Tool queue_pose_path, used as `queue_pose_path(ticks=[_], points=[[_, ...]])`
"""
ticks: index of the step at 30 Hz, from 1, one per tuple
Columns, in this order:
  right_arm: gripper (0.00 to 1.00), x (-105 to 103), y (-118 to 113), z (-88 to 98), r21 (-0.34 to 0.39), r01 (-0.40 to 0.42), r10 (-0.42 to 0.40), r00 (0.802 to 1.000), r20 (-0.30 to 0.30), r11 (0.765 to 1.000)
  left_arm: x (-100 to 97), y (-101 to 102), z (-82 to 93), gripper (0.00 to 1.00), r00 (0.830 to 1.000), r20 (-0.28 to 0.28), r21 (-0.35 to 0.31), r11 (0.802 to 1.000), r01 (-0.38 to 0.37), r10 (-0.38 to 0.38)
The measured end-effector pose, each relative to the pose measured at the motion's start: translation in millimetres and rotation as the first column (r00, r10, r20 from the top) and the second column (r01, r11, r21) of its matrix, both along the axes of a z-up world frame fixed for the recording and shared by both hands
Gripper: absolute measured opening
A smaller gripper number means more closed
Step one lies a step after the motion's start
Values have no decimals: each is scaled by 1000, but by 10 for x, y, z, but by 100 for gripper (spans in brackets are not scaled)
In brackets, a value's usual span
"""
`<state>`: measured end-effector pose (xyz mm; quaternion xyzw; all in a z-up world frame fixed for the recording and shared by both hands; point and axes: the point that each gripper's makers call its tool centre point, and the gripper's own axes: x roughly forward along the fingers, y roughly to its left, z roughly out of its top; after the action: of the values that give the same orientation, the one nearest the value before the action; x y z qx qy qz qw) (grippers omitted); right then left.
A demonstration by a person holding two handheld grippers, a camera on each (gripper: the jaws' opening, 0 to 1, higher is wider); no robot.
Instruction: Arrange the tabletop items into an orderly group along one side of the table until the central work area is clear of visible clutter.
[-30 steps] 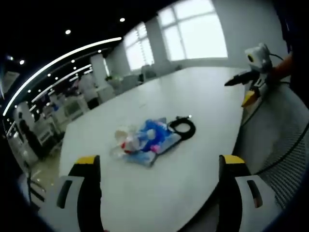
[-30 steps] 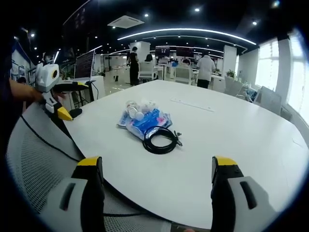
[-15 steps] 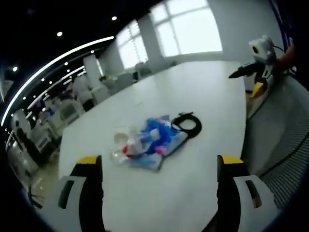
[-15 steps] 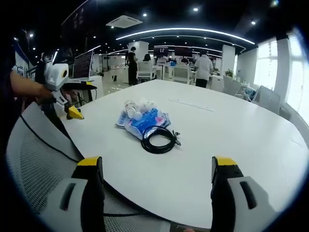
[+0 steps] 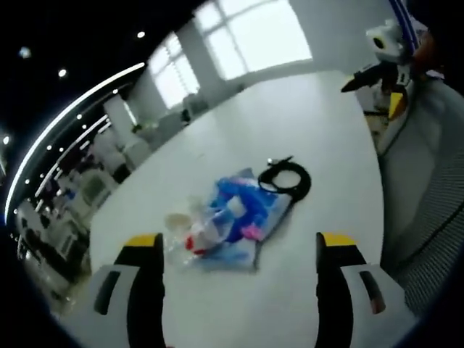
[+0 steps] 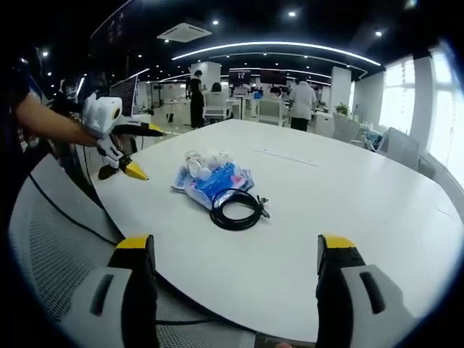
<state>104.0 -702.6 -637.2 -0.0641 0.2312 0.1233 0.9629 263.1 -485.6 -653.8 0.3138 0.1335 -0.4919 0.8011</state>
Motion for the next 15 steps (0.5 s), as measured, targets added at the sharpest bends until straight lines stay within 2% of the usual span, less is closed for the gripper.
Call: queue_pose_path(ticks=[6,15], points=[[92,7,-12,1,0,7,-7,1000,2,1000,142,-69,-61,78,997,31,67,996,62,-64],[92,13,-35,0,-1,21,-21,1000,1,1000,314,-117,-177,73,991,48,153,982,113,-121]])
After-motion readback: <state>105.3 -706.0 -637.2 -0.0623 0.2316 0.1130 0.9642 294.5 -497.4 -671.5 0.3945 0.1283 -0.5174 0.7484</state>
